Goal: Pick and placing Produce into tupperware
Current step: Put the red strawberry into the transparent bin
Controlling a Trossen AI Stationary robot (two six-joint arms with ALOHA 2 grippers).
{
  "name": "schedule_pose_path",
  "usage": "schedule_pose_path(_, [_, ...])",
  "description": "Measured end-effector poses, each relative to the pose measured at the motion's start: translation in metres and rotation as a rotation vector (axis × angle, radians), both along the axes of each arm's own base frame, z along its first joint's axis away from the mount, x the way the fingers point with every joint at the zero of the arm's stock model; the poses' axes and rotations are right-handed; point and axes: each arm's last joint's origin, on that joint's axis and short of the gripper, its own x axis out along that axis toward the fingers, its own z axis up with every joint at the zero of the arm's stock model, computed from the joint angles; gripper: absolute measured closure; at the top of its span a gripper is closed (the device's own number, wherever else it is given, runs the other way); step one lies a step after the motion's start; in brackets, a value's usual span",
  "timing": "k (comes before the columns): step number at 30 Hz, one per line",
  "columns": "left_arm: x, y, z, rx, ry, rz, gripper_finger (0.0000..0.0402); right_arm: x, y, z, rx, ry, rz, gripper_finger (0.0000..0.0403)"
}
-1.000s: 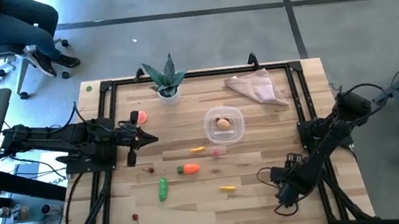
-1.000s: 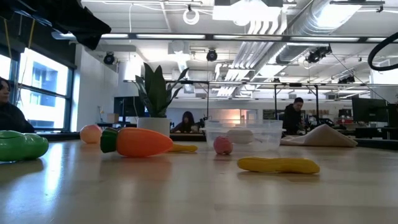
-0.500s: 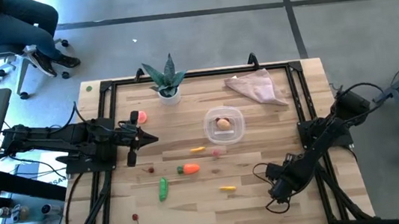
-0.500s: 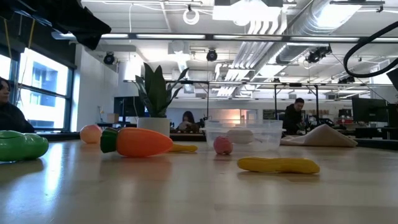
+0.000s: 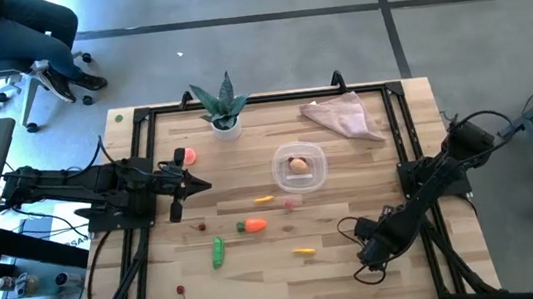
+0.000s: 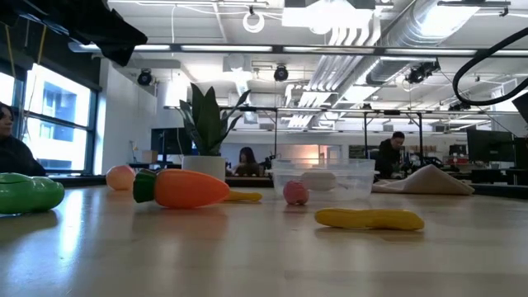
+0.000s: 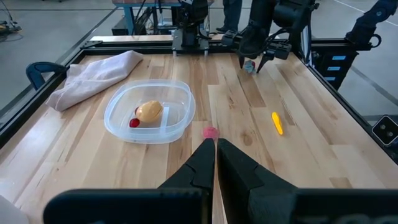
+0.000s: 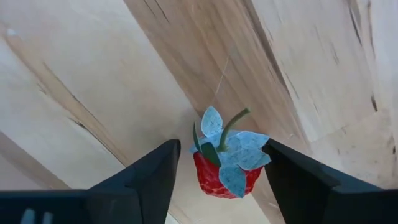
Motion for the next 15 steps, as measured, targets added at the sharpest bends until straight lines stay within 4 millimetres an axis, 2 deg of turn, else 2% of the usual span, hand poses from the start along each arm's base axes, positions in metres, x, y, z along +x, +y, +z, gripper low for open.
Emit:
schedule_pose_path(8, [0.0,0.0,0.0,0.0,0.0,0.0,0.0394,0.0004,0.0011,0.0002,0.011,0.001,-0.015,0.0227])
schedule_pose_path(15, [0.0,0.0,0.0,0.0,0.0,0.0,0.0394,0.0006,0.0019,0.0002,0.016,0.008,-0.092,0.0248])
